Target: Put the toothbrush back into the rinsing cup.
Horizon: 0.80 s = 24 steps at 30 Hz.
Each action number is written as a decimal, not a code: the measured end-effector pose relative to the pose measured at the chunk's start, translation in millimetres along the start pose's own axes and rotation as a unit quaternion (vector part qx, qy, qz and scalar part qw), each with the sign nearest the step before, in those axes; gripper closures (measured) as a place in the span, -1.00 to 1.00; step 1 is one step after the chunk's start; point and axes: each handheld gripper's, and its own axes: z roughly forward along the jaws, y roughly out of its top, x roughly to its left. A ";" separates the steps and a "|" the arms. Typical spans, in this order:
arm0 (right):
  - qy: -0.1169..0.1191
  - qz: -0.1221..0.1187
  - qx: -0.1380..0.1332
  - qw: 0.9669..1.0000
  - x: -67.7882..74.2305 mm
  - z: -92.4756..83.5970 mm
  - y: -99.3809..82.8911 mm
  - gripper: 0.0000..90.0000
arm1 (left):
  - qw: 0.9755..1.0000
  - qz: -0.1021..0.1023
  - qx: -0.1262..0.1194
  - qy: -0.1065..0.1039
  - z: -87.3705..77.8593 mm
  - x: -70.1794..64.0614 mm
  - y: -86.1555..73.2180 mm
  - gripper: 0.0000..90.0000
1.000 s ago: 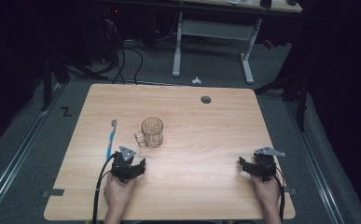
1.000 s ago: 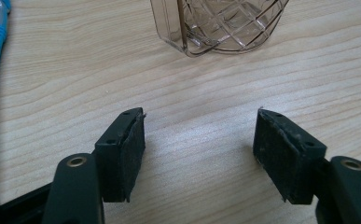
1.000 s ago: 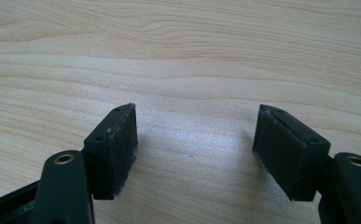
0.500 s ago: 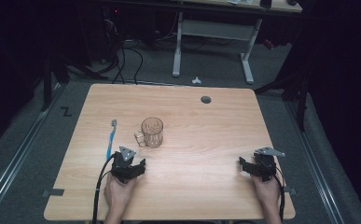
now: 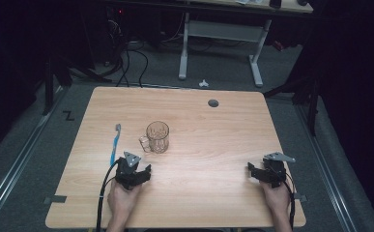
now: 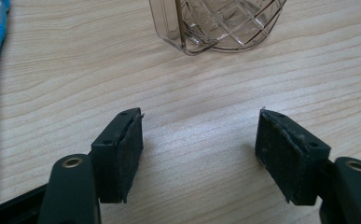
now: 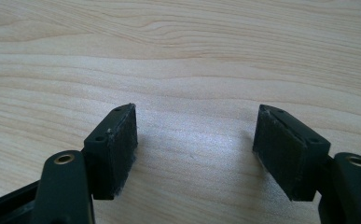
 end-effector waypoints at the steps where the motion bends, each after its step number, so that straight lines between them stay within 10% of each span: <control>1: 0.000 0.000 0.000 1.000 0.0 0.0 0.0 -0.32 | 1.000 0.002 0.000 -0.003 -0.1 -0.3 -0.1 -0.28; 24: 0.003 -0.001 -0.001 1.000 -0.4 -0.1 -0.1 -0.33 | 1.000 -0.009 0.017 -0.017 -18.5 2.9 0.2 -0.24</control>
